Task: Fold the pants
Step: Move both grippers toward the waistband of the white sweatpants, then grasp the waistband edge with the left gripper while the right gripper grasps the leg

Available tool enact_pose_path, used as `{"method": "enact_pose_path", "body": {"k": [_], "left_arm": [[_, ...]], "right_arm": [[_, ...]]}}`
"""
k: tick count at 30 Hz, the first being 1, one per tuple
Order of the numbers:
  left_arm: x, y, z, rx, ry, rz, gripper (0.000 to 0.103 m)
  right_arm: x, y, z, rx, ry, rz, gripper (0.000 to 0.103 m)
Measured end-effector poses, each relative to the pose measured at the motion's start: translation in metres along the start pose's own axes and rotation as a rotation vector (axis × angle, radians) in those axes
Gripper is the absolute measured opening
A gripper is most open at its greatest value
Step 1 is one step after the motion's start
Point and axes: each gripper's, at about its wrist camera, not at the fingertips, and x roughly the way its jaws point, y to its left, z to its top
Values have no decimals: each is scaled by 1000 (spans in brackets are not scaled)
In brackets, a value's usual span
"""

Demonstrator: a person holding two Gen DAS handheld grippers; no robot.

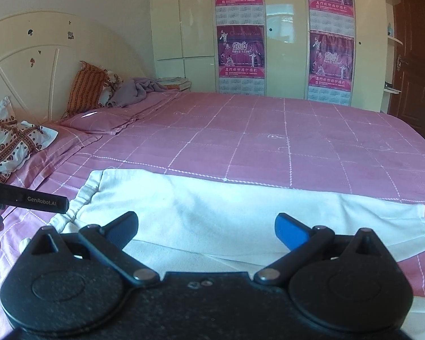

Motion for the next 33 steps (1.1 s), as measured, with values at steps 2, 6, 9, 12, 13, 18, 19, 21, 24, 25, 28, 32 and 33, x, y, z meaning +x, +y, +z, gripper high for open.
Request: {"method": "enact_pose_path", "body": {"k": [2, 6, 9, 12, 13, 18, 19, 21, 24, 25, 28, 32, 33], "left_arm": [[17, -1, 5, 12, 13, 3, 103], [59, 5, 17, -9, 60, -7, 103], [92, 12, 25, -23, 92, -6, 103], [121, 20, 32, -47, 113, -23, 103], [131, 23, 34, -53, 123, -45, 103], [173, 24, 44, -42, 164, -67, 102], [180, 24, 45, -37, 161, -75, 102], [198, 25, 47, -43, 180, -84, 102], [224, 23, 48, -21, 251, -131, 75], [232, 24, 47, -33, 268, -148, 75], [244, 27, 48, -61, 269, -178, 75], [244, 18, 44, -37, 251, -193, 67], [243, 18, 44, -34, 247, -195, 65]], "right_arm": [[13, -2, 1, 6, 6, 15, 103], [45, -9, 5, -3, 6, 50, 102], [75, -13, 10, -30, 26, 67, 99], [107, -17, 15, -42, 60, 100, 94], [117, -18, 16, -41, 72, 112, 93], [166, -13, 24, -76, 132, 159, 89], [176, -11, 25, -97, 139, 169, 88], [199, -7, 30, -146, 167, 181, 87], [232, -4, 38, -200, 218, 184, 86], [242, -5, 41, -205, 229, 190, 86], [267, -7, 49, -219, 251, 204, 86], [298, -6, 55, -264, 288, 177, 84], [308, -6, 55, -277, 310, 176, 78]]}}
